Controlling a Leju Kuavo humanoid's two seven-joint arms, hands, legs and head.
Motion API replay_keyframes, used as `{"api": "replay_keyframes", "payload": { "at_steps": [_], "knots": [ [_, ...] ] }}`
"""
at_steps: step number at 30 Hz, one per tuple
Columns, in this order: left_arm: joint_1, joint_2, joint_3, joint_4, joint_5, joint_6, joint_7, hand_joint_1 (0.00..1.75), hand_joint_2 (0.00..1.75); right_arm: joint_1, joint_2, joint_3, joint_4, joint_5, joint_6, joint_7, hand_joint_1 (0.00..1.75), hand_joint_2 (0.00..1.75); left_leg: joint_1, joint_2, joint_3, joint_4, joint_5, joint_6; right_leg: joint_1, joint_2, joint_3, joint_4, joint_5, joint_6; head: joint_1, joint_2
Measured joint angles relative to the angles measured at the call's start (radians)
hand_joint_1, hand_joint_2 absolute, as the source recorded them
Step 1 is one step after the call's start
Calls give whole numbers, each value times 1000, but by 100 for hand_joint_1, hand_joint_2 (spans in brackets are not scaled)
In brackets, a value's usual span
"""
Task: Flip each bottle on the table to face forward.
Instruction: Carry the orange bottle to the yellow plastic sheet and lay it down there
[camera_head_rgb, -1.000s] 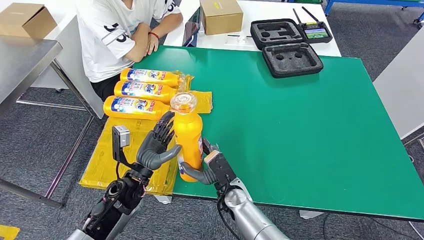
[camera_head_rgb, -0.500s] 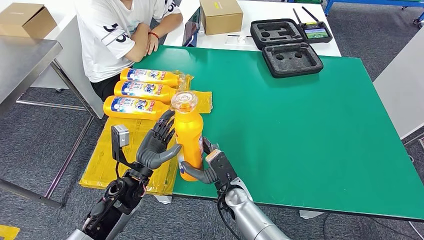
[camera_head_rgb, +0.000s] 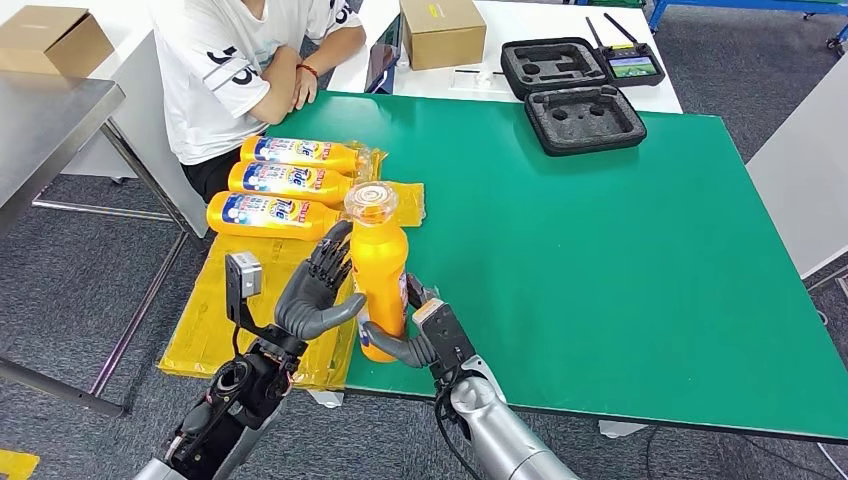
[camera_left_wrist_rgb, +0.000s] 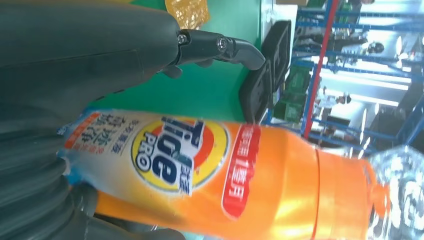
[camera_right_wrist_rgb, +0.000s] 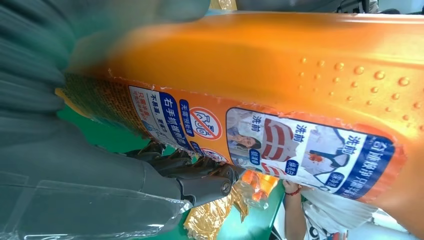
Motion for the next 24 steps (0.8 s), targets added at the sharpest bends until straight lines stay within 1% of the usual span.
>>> {"api": "replay_keyframes", "payload": {
  "at_steps": [4, 8, 17, 24],
  "knots": [
    [0, 1, -9, -2, -27, -32, 0, 0, 175, 0, 0, -5, 0, 5, 5, 0, 175, 175, 0, 0, 0, 0, 0, 0, 0, 0, 0, 0, 0, 0, 0, 0],
    [0, 4, -38, -7, -83, -68, 7, 0, 175, 1, 3, -13, 0, 14, 9, 1, 175, 175, 0, 0, 0, 0, 0, 0, 0, 0, 0, 0, 0, 0, 0, 0],
    [-2, 11, -68, -16, -180, -62, 5, 0, 175, 4, 2, -45, 1, 25, 10, 23, 175, 175, 0, 0, 0, 0, 0, 0, 0, 0, 0, 0, 0, 0, 0, 0],
    [-16, 12, -76, -11, -207, -63, 45, 0, 175, 2, 8, -45, 16, 75, 10, 46, 175, 175, 0, 0, 0, 0, 0, 0, 0, 0, 0, 0, 0, 0, 0, 0]
  ]
}}
